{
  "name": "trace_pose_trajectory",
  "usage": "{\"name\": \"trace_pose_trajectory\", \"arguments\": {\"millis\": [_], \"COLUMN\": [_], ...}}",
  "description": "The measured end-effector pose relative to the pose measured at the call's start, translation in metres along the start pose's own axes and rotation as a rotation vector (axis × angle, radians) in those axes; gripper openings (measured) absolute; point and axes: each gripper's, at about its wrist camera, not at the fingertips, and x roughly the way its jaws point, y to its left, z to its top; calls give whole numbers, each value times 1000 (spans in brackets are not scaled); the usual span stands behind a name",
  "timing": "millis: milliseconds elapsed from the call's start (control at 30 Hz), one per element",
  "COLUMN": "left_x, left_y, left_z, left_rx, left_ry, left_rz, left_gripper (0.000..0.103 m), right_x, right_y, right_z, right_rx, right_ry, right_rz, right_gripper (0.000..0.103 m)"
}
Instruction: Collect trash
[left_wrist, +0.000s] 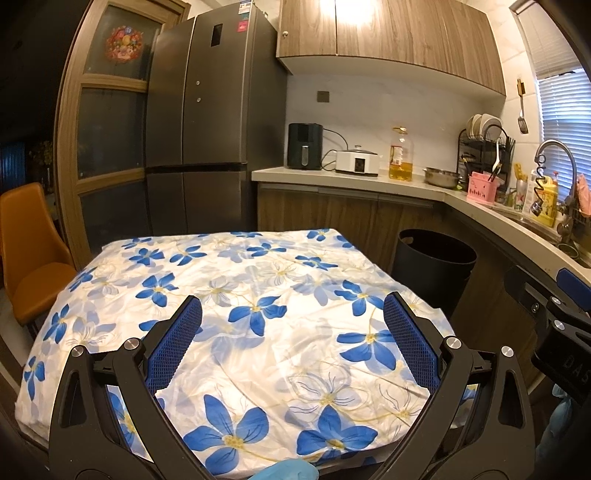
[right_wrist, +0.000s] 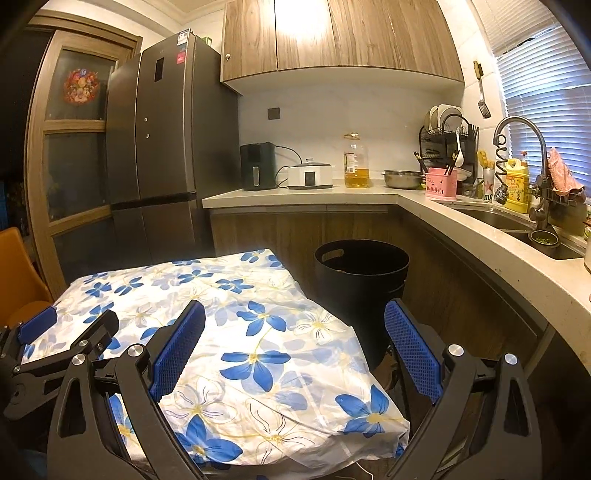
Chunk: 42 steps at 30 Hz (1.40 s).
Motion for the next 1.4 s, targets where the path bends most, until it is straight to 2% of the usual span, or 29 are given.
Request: {"name": "trace_pose_trajectory", "arguments": {"millis": [1400], "left_x": [-5], "left_y": [1], "left_z": [7], "left_rx": [-11], "left_ry": [-16], "left_rz": [-7], "left_gripper": [97], "right_x": [-3], "right_y": [1], "right_z": [4], "right_rx": [-4], "right_ry": [-9], "right_rz": [17], "right_gripper": [94]}}
